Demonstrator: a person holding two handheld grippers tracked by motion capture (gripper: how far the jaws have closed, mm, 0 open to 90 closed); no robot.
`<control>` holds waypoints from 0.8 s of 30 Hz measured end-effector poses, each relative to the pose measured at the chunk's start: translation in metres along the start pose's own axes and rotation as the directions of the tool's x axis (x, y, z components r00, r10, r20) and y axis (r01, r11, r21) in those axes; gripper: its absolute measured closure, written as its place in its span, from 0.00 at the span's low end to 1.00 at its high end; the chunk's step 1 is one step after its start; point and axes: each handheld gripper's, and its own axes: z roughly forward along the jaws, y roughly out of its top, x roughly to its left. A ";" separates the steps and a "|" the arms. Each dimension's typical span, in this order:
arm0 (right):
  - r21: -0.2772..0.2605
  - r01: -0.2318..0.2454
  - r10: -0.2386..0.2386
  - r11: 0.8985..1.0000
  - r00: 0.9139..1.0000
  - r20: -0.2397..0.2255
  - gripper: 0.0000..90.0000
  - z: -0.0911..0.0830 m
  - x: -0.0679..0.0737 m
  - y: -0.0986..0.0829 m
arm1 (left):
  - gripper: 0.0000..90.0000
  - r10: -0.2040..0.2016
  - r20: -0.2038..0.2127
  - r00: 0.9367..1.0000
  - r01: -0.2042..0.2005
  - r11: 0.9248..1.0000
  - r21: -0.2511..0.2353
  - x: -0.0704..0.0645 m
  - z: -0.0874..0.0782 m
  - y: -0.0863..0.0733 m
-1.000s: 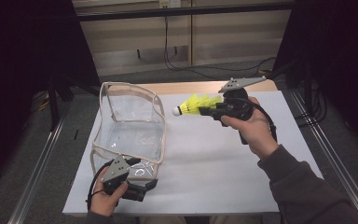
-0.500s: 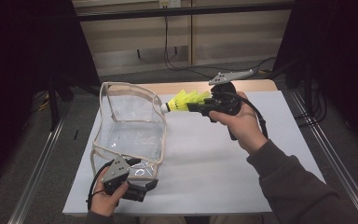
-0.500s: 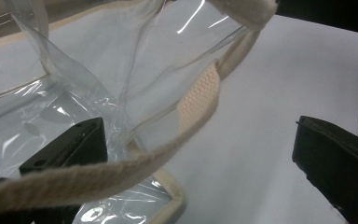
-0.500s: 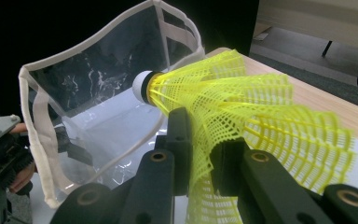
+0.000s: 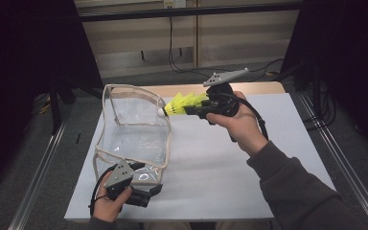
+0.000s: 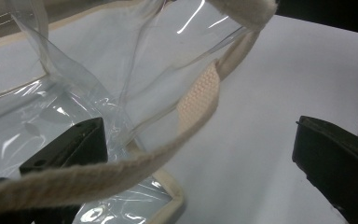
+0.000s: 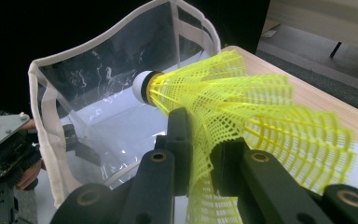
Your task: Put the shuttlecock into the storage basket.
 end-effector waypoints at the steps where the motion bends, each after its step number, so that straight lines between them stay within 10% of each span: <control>1: 0.009 0.007 -0.008 1.000 1.000 0.002 0.89 0.001 0.001 0.001 | 0.03 0.000 0.000 1.000 0.000 1.000 0.000 0.000 0.000 0.000; 24: 0.071 0.086 -0.085 0.994 0.996 -0.016 0.89 0.040 0.037 0.027 | 0.03 0.001 0.003 1.000 -0.001 1.000 0.001 0.000 0.000 0.000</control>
